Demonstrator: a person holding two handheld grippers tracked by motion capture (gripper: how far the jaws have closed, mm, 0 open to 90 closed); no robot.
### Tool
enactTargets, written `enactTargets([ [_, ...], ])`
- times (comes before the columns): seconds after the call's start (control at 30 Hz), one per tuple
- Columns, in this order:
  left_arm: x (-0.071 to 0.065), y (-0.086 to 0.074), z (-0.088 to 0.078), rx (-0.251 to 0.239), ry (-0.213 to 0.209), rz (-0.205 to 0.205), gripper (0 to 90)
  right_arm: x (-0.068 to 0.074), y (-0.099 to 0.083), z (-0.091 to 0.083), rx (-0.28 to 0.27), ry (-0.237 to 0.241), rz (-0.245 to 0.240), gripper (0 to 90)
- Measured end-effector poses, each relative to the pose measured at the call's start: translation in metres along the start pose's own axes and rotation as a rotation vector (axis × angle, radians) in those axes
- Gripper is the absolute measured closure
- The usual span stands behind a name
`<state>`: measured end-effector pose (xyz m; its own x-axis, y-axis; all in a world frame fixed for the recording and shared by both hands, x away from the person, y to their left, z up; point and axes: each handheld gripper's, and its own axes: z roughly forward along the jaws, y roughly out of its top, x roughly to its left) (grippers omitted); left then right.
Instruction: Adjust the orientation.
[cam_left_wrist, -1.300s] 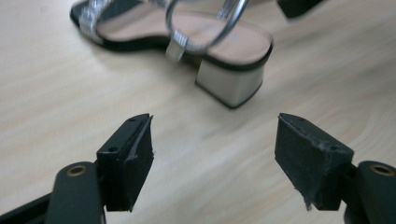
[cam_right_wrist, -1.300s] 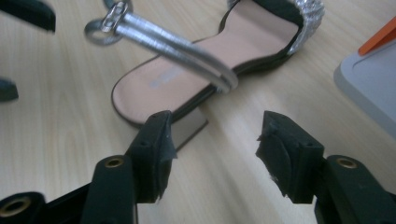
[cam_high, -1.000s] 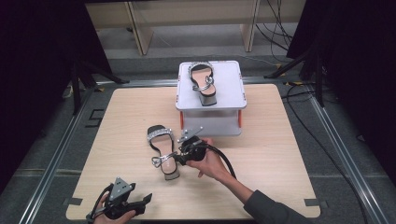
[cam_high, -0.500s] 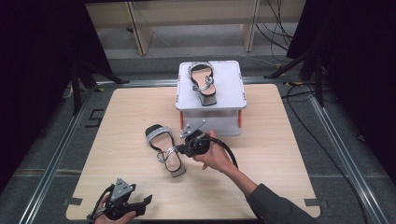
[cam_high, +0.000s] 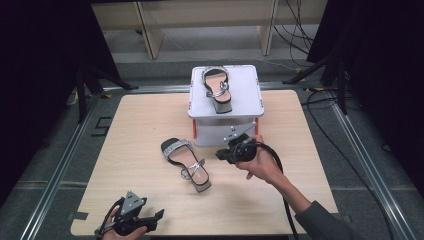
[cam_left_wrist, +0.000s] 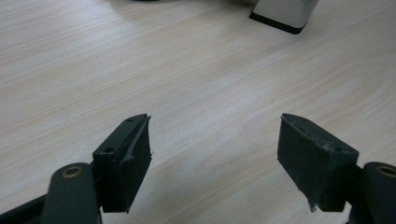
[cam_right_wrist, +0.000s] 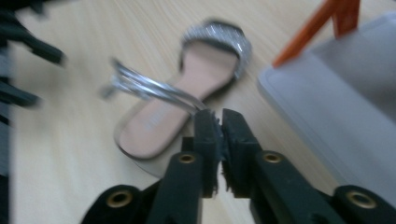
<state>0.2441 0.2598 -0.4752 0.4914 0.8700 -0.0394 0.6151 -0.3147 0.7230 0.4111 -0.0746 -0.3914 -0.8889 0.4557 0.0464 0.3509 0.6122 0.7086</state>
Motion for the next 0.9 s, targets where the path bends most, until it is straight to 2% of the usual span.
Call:
enactTargets([
  [0.03,0.000,0.000,-0.001,0.000,-0.002,-0.001,25.5,0.001,-0.002,0.005,0.011,0.008,-0.002,78.5],
  [0.07,0.000,0.000,-0.001,-0.006,-0.016,-0.002,25.5,0.003,-0.006,0.019,0.034,0.019,0.001,74.3],
  [0.1,0.000,0.000,-0.001,-0.006,-0.016,-0.002,25.4,0.003,-0.006,0.019,0.034,0.019,0.001,74.3],
  [0.17,-0.002,-0.001,0.001,-0.015,-0.017,-0.026,25.5,0.006,-0.006,0.038,0.055,0.045,0.048,70.9],
  [0.2,-0.001,-0.001,0.001,0.008,-0.008,0.001,25.5,0.006,-0.006,0.038,0.055,0.045,0.048,70.9],
  [0.23,-0.003,-0.001,0.002,-0.005,-0.019,-0.015,25.3,0.005,-0.004,0.050,0.065,0.059,0.064,67.8],
  [0.27,-0.004,-0.001,0.002,-0.006,-0.023,-0.015,25.3,0.005,-0.004,0.050,0.065,0.059,0.064,67.8],
  [0.3,-0.003,-0.001,0.002,0.004,-0.010,0.001,25.3,0.005,-0.001,0.058,0.068,0.056,0.092,65.5],
  [0.37,-0.003,-0.001,0.002,0.009,-0.012,0.002,25.3,0.005,0.001,0.066,0.078,0.071,0.103,65.4],
  [0.4,-0.003,-0.001,0.002,0.013,-0.013,0.006,25.4,0.005,0.002,0.071,0.061,0.080,0.109,67.0],
  [0.43,-0.003,-0.001,0.003,0.010,-0.011,0.003,25.3,0.004,0.004,0.072,0.070,0.079,0.109,70.1],
  [0.5,-0.003,-0.002,0.003,0.009,-0.013,-0.003,25.4,0.001,0.008,0.077,0.070,0.086,0.072,74.2],
  [0.53,-0.003,-0.002,0.003,0.009,-0.013,-0.003,25.3,0.001,0.010,0.079,0.075,0.091,0.069,76.4],
  [0.57,-0.002,-0.001,0.001,0.020,-0.013,0.014,25.4,0.001,0.012,0.079,0.081,0.089,0.058,81.9],
  [0.63,-0.003,-0.001,0.002,0.004,-0.013,0.001,25.5,0.002,0.014,0.078,0.096,0.076,0.040,85.7],
  [0.7,-0.002,-0.001,0.000,0.011,-0.021,0.004,25.6,0.003,0.014,0.074,0.079,0.085,0.022,87.0],
  [0.73,-0.003,-0.001,0.002,-0.005,-0.019,-0.014,25.6,0.003,0.014,0.074,0.079,0.085,0.022,87.0],
  [0.77,-0.001,-0.001,0.001,0.004,-0.003,-0.001,25.6,0.006,0.015,0.066,0.057,0.095,0.015,87.0],
  [0.8,-0.001,-0.001,0.001,0.004,-0.003,-0.001,25.6,0.006,0.015,0.066,0.057,0.095,0.015,87.0],
  [0.83,-0.001,-0.001,0.001,0.001,-0.008,-0.001,25.6,0.008,0.015,0.054,0.041,0.102,0.003,87.0],
  [0.9,-0.001,-0.001,0.001,0.007,0.004,0.004,25.7,0.009,0.015,0.049,0.044,0.106,-0.001,87.0],
])
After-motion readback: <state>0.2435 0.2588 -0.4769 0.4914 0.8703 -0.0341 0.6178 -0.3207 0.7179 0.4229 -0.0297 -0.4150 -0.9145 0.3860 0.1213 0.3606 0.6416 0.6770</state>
